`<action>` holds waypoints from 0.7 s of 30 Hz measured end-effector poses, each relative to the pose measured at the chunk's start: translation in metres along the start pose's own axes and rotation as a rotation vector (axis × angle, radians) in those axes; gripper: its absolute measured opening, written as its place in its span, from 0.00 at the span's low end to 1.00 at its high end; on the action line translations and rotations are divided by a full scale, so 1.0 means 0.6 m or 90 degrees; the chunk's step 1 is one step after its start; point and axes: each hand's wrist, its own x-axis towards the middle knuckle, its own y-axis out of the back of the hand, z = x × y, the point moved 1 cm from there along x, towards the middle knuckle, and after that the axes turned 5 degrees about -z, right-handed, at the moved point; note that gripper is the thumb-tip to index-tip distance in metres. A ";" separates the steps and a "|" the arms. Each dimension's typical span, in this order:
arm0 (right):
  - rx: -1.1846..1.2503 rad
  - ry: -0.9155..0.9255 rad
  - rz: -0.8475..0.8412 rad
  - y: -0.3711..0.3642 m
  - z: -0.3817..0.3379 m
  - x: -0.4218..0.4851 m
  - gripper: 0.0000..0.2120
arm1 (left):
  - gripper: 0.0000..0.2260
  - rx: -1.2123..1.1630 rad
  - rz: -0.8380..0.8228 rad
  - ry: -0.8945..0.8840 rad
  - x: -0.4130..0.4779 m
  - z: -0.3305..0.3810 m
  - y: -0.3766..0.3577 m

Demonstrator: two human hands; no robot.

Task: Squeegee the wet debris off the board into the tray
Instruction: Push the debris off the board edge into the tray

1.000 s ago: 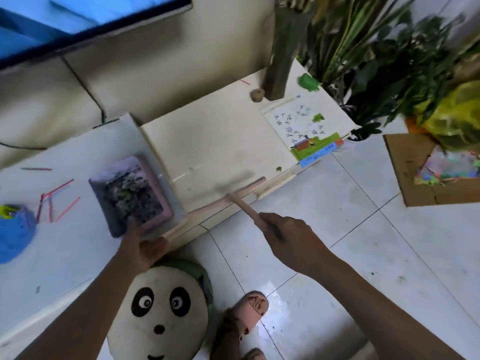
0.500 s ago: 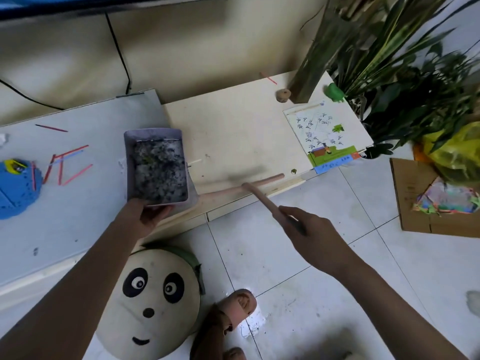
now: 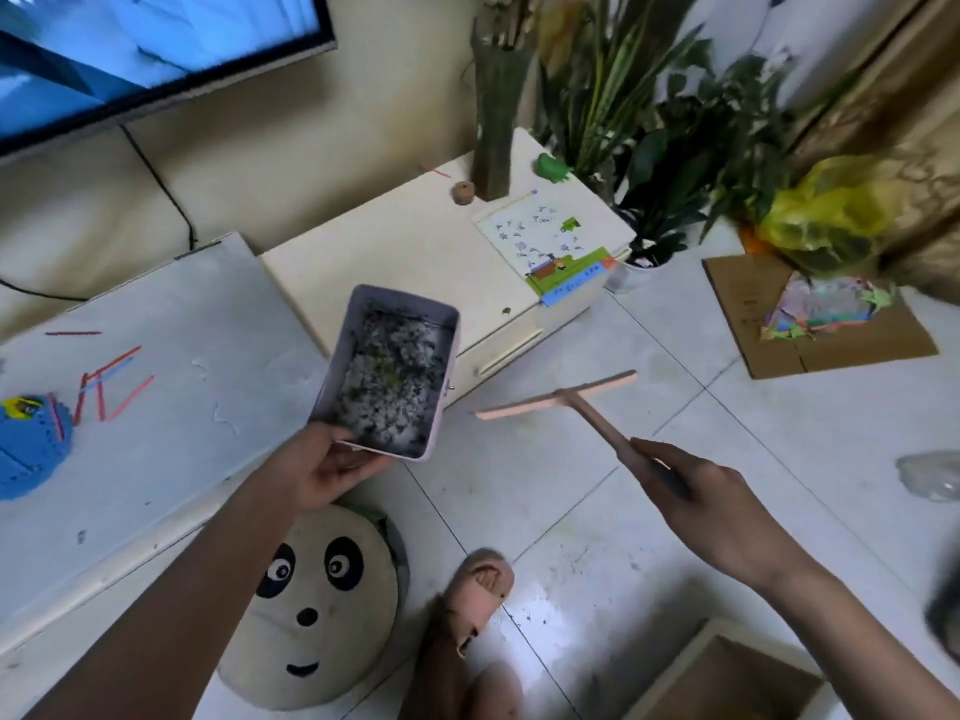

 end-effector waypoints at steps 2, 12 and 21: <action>0.019 -0.021 0.013 0.000 0.029 -0.051 0.10 | 0.18 0.050 -0.016 0.019 -0.019 -0.029 -0.025; 0.100 -0.150 0.124 -0.081 0.169 -0.289 0.15 | 0.05 0.230 -0.110 0.125 -0.074 -0.177 -0.106; 0.186 -0.373 0.260 -0.263 0.202 -0.498 0.16 | 0.03 0.374 -0.195 0.181 -0.084 -0.315 -0.132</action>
